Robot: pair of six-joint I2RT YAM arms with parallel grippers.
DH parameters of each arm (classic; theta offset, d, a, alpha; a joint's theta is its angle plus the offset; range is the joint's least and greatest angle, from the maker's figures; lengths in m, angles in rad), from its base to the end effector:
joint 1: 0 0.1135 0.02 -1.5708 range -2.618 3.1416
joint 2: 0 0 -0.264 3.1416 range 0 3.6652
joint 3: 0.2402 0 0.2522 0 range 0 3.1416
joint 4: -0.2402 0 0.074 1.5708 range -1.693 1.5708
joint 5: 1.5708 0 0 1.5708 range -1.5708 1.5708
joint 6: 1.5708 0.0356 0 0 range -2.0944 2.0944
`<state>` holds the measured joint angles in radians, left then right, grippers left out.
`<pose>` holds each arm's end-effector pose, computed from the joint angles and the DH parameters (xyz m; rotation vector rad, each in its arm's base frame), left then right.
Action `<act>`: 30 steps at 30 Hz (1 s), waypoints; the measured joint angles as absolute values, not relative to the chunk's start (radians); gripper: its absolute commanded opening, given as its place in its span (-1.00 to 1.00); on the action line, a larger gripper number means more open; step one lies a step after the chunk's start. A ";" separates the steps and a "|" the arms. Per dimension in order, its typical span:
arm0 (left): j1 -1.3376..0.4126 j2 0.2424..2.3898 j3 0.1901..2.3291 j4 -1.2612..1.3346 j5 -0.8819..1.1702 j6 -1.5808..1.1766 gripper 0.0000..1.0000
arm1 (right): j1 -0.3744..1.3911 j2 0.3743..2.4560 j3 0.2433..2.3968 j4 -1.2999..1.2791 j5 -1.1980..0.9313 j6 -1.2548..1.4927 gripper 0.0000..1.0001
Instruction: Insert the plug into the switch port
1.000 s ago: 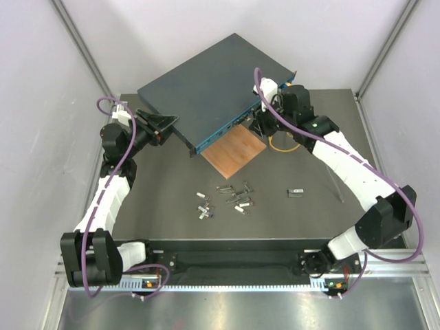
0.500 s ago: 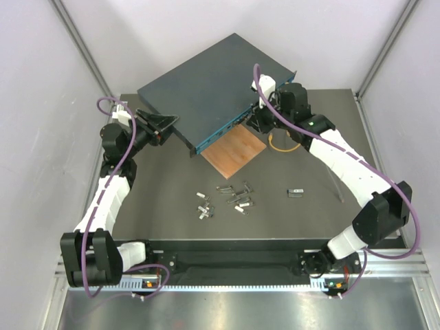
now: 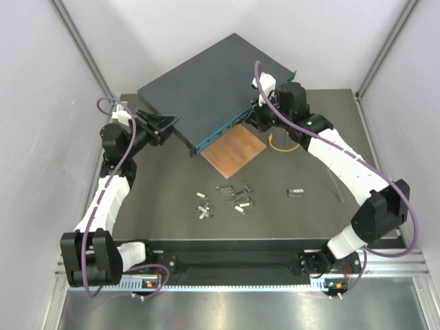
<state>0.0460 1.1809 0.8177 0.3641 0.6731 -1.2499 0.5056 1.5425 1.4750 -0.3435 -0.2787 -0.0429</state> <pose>0.2725 -0.0097 0.3268 -0.5428 1.6881 -1.4311 0.3104 0.1830 0.3775 -0.7193 1.8775 0.5740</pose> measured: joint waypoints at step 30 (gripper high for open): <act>0.050 1.187 0.827 0.356 0.680 -1.243 -0.79 | 0.508 1.601 1.584 -0.456 -0.272 0.105 -0.96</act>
